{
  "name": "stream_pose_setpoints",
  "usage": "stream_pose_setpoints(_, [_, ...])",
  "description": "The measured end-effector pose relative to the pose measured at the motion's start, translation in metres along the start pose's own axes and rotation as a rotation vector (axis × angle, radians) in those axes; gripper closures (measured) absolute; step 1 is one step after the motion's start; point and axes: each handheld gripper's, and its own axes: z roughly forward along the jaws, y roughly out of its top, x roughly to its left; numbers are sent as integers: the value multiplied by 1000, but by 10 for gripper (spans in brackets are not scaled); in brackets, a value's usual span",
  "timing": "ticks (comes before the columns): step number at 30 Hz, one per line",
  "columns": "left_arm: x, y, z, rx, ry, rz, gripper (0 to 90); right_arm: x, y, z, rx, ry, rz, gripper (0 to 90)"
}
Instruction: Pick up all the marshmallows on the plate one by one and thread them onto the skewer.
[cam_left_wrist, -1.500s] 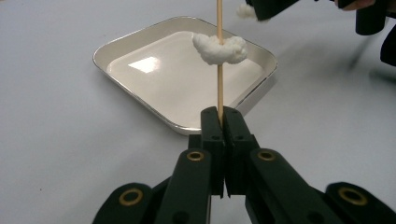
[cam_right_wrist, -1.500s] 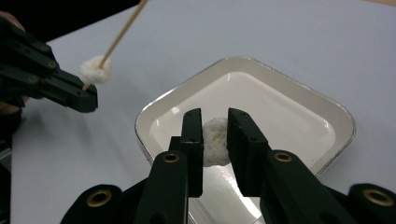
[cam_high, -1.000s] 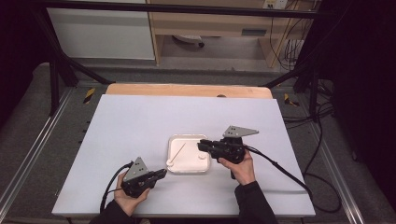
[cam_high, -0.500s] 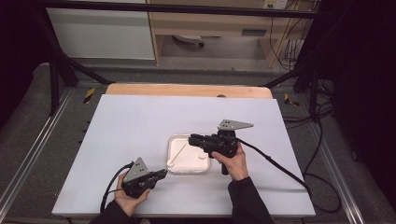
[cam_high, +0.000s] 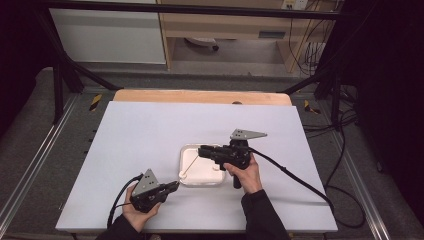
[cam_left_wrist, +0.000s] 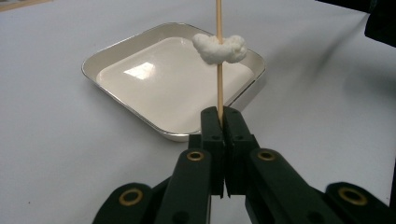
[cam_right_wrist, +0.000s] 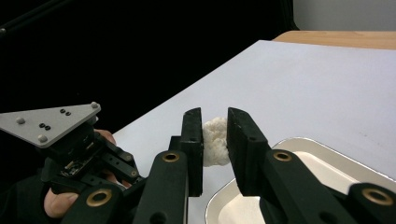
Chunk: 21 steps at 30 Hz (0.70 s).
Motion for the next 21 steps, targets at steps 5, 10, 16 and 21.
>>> stream_pose_setpoints(5, [0,0,-1,-8,2,3,887,0,-2,2,-3,17,19,771])
stream_pose_setpoints(10, [-1,-1,-1,-7,0,8,888,0,-4,4,0,31,32,781])
stream_pose_setpoints(16, [-1,-1,0,-8,3,20,887,1,-6,6,-1,49,41,793])
stream_pose_setpoints(21, [-1,-1,0,-5,3,24,888,3,-9,7,-3,54,47,796])
